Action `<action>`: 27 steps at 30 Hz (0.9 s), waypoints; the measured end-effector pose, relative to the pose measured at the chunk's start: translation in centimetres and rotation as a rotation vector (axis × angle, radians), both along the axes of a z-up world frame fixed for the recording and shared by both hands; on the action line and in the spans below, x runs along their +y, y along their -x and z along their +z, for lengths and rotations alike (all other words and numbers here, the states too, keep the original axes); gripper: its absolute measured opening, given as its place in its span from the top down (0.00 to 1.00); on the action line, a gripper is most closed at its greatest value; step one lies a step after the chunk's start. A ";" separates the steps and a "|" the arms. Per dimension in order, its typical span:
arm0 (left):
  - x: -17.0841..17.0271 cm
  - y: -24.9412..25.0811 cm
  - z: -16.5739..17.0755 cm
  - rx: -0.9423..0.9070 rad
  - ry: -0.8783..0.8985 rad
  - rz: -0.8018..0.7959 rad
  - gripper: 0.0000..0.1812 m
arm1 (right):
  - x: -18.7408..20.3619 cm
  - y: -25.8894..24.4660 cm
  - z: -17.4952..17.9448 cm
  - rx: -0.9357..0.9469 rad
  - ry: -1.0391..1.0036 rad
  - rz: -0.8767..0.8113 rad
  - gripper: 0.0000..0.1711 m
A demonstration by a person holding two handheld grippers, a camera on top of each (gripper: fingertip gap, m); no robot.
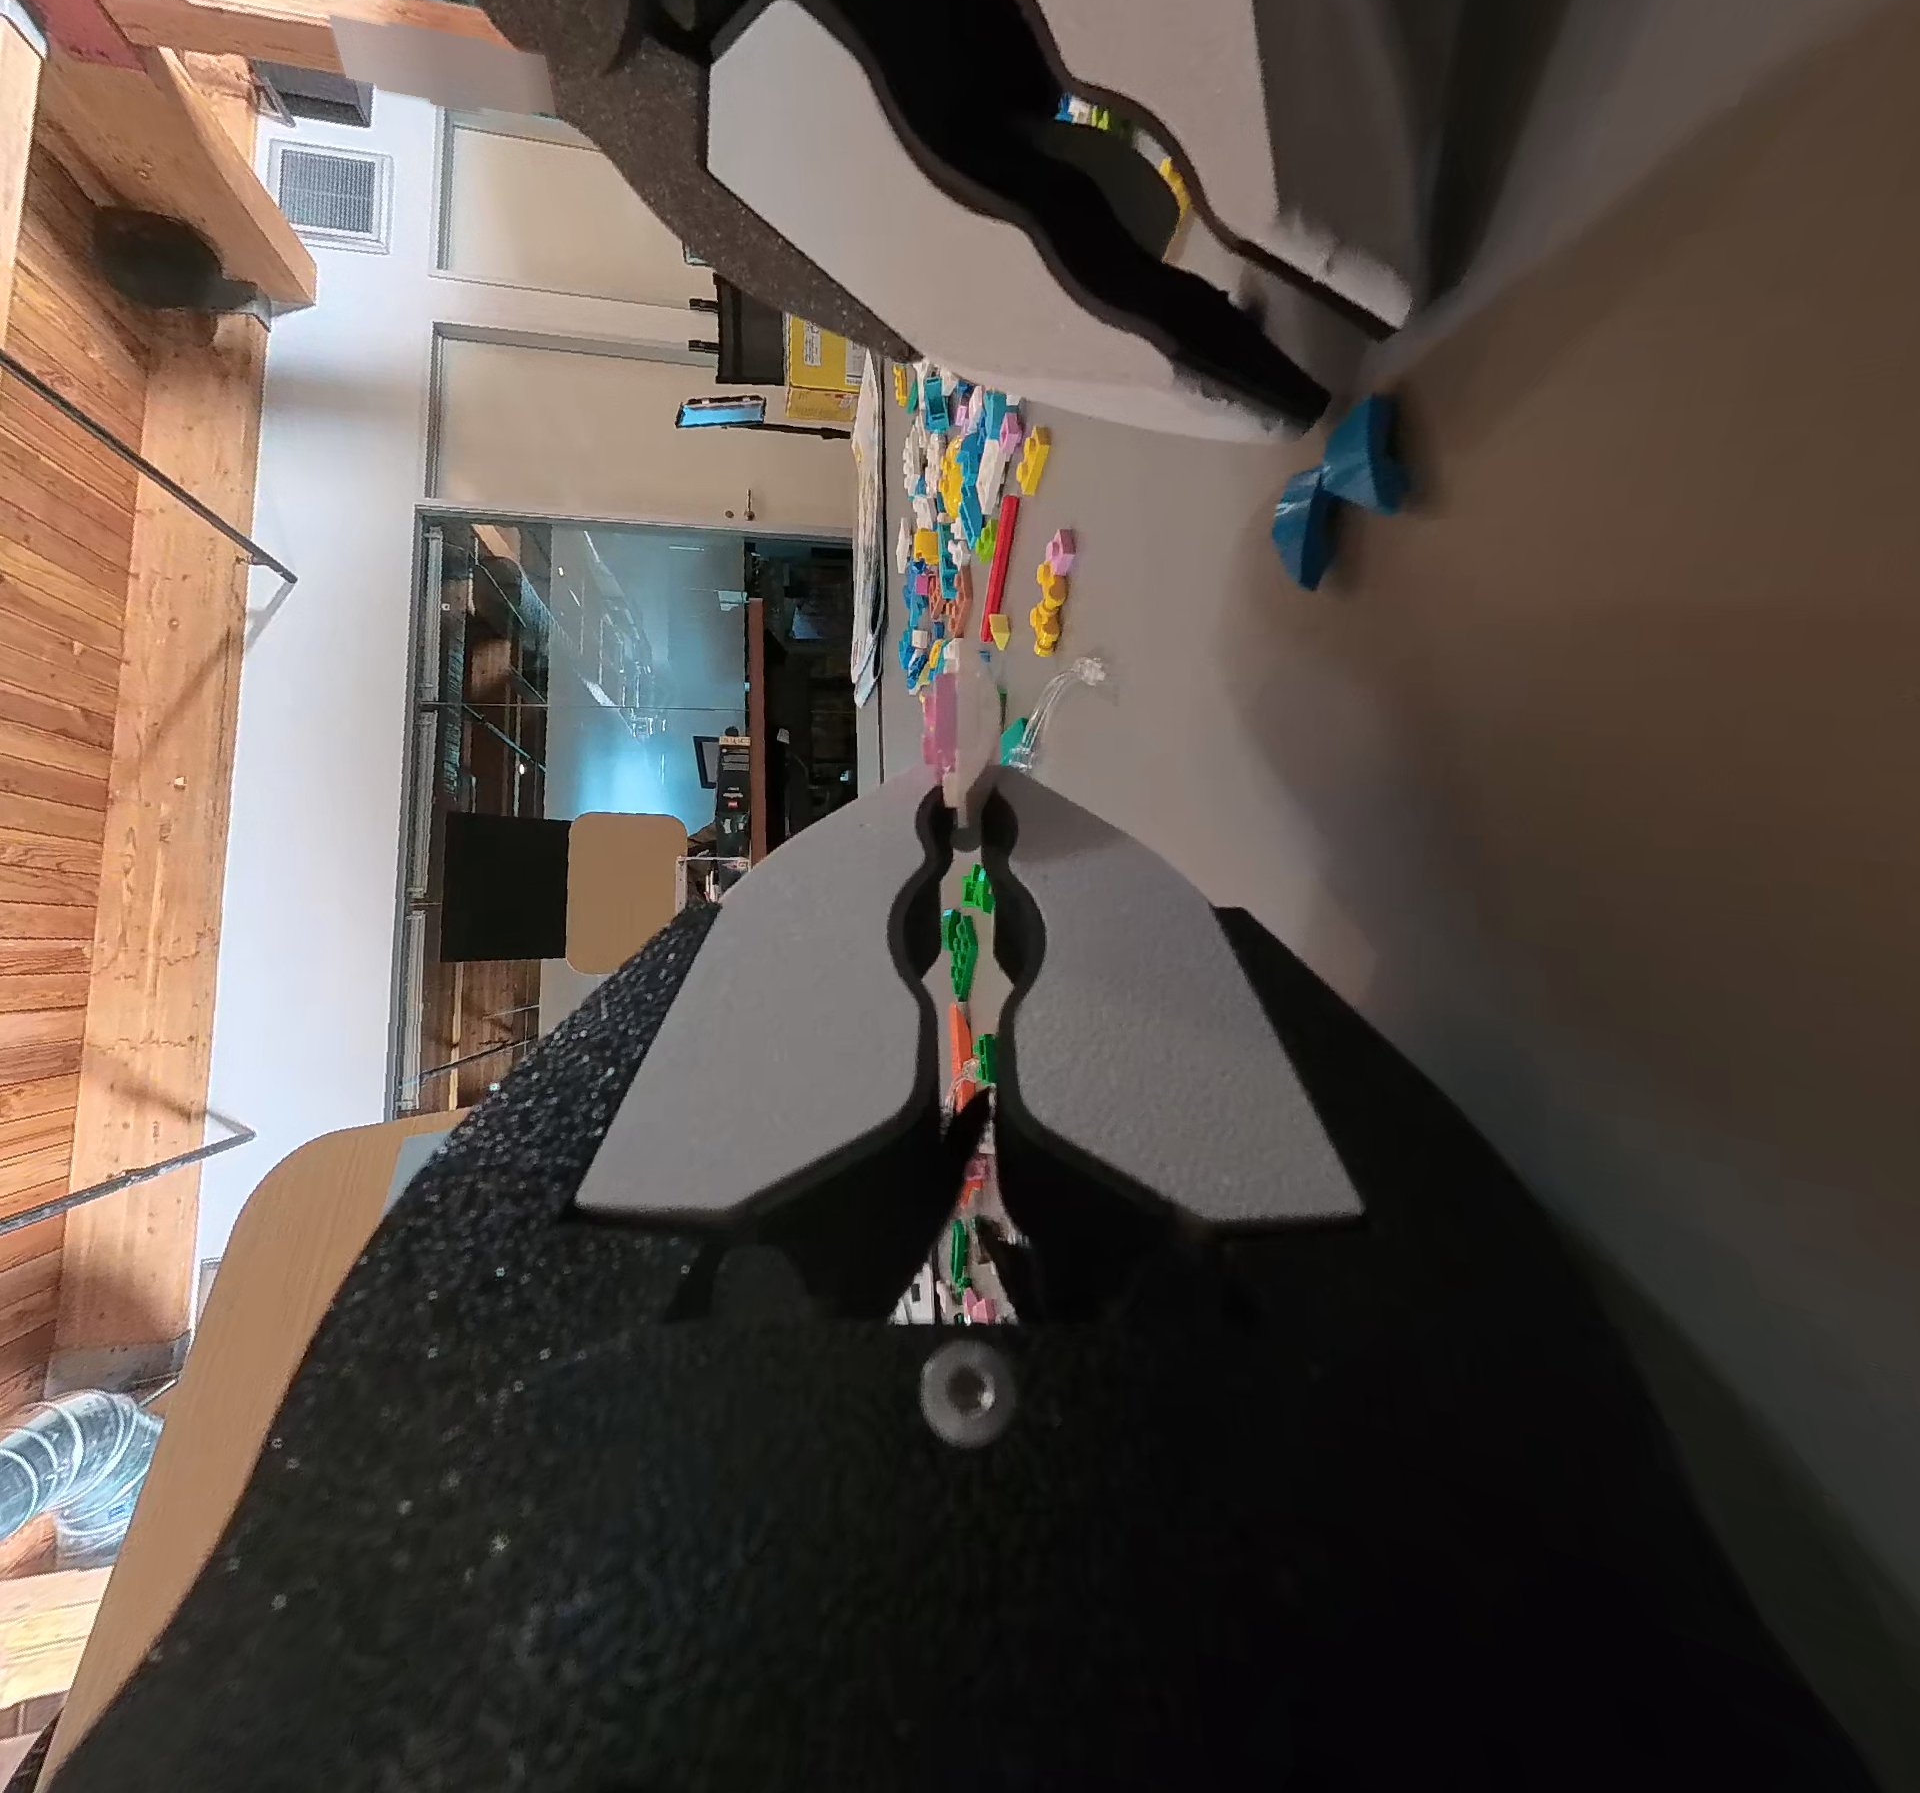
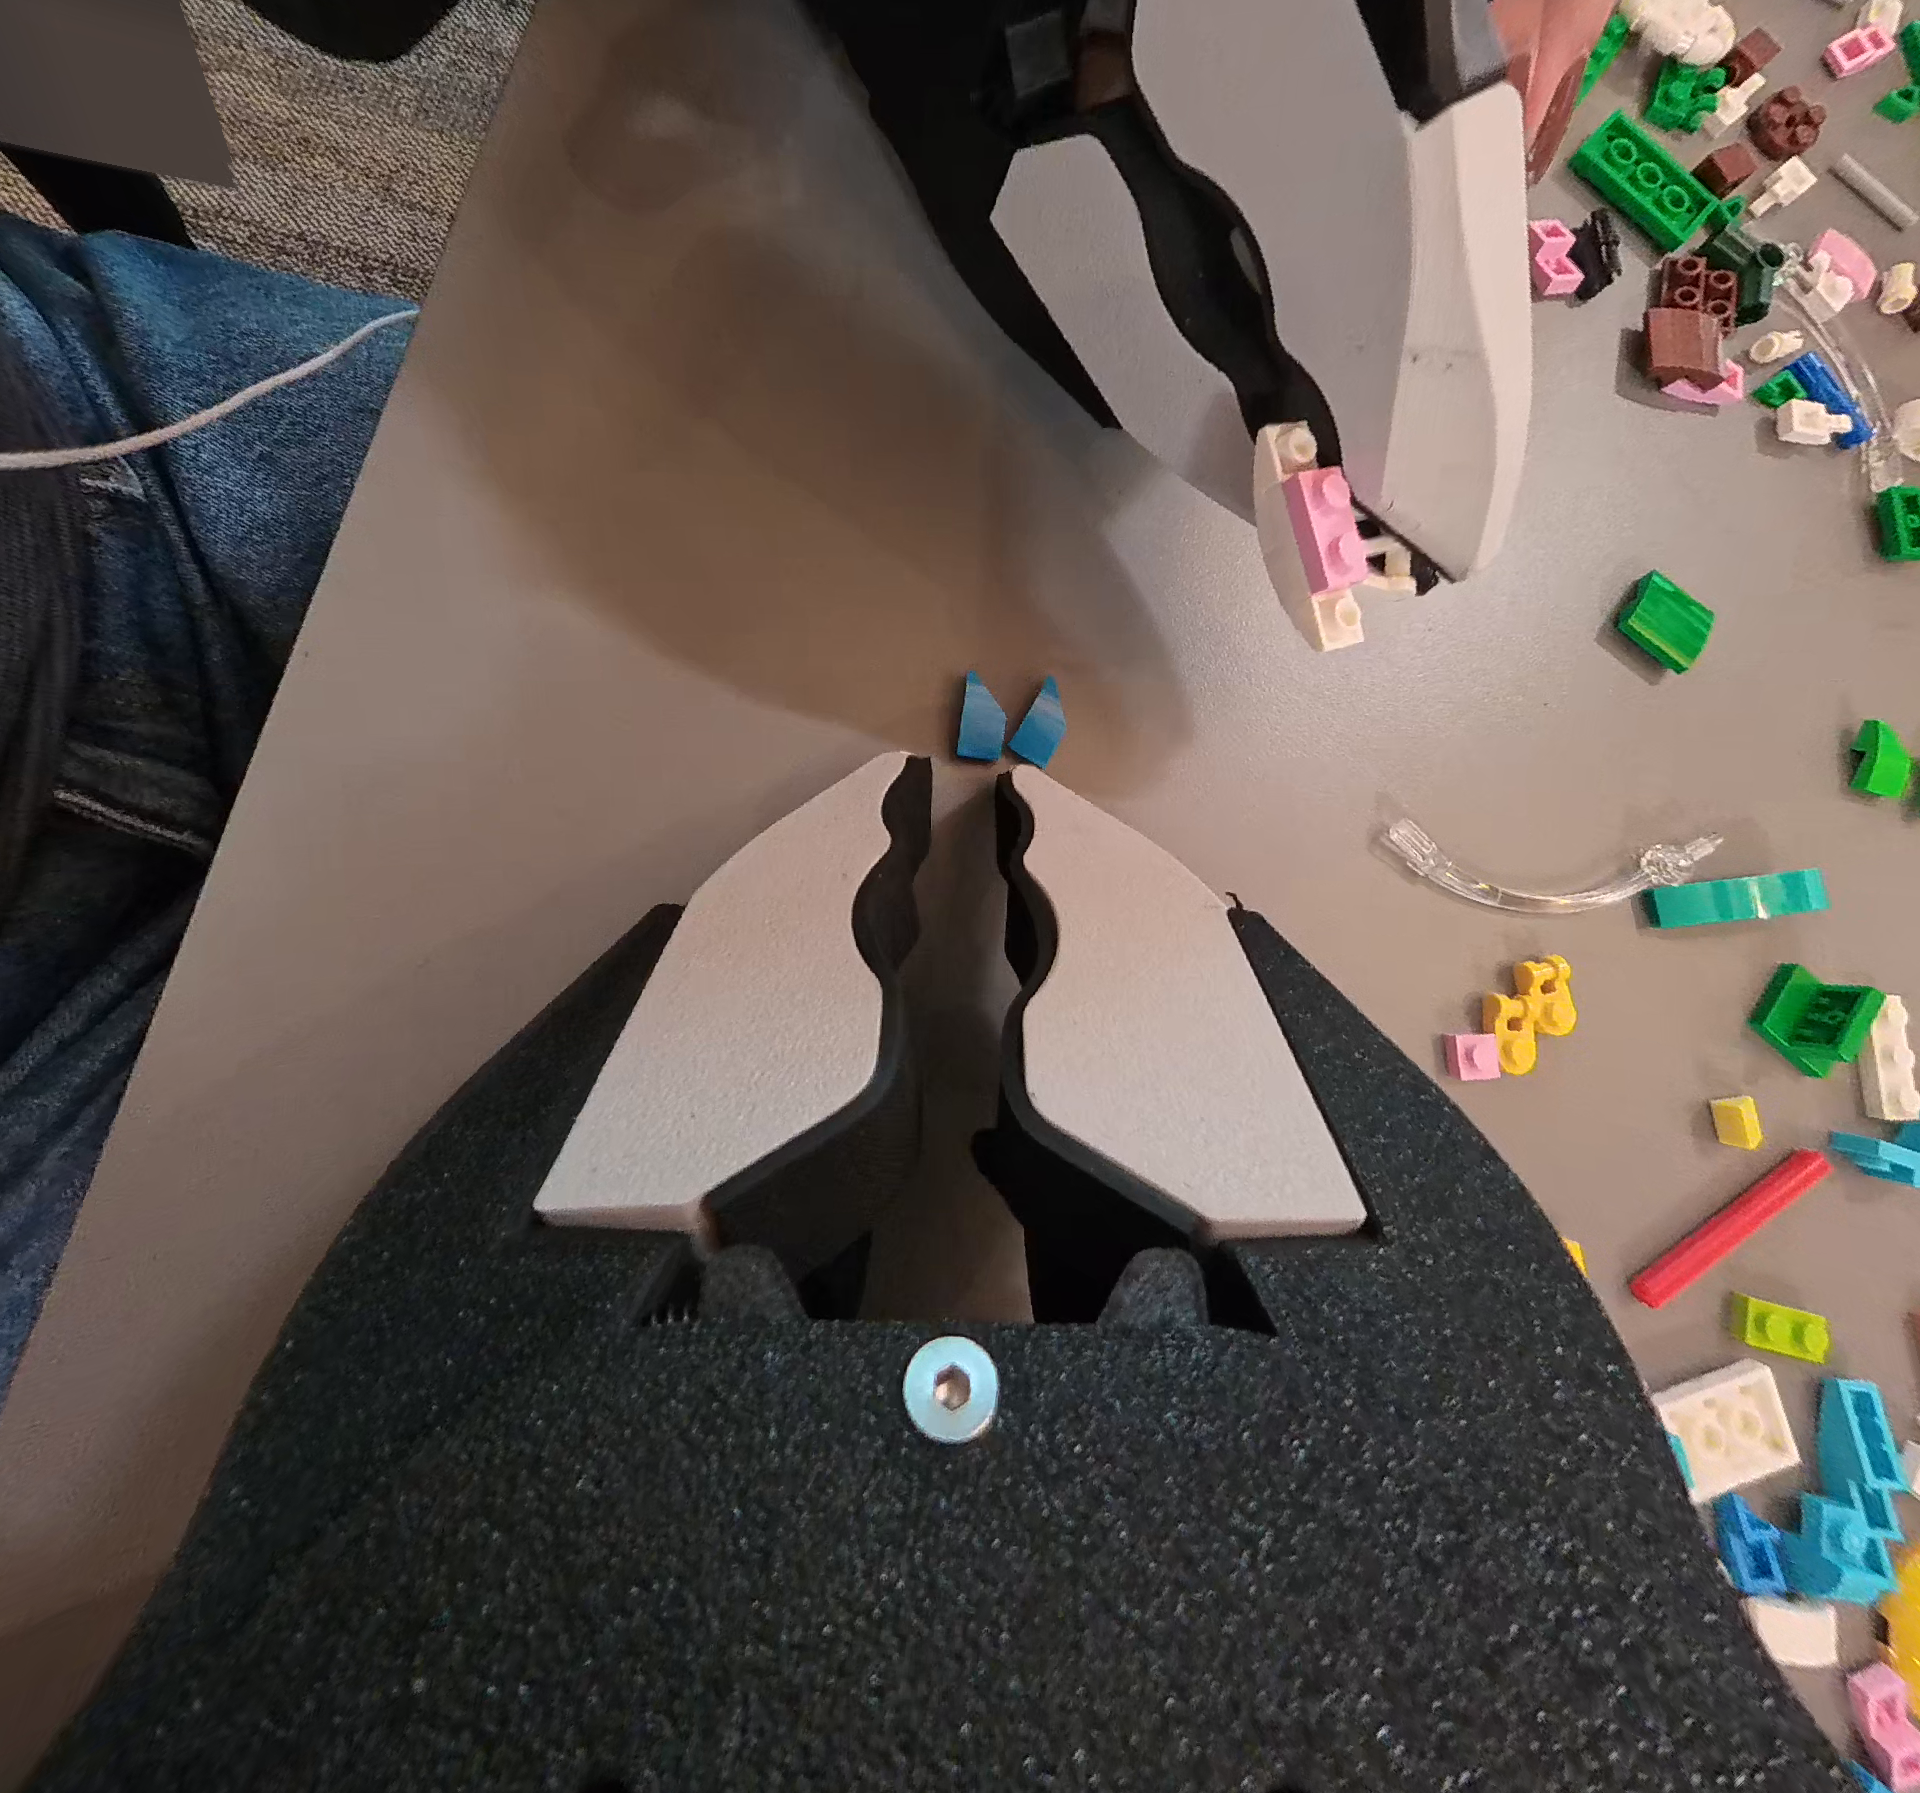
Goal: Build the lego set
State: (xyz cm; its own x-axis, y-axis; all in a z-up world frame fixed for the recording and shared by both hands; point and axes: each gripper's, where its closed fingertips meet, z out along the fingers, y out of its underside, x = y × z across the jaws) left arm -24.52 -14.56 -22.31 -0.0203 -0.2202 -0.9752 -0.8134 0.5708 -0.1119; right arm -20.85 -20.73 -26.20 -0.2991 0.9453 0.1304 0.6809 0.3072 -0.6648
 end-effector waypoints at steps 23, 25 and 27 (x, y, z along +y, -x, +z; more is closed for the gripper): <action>-0.2 -0.2 -0.3 0.019 0.004 -0.012 0.98 | 0.1 0.8 0.0 0.016 -0.033 -0.024 0.94; -0.1 -0.2 -0.4 0.022 0.012 -0.008 0.98 | 0.5 1.0 0.7 0.057 -0.072 -0.033 0.93; -0.1 -0.2 -0.5 0.019 0.033 0.001 0.98 | 1.5 1.4 2.1 0.139 -0.170 -0.065 0.89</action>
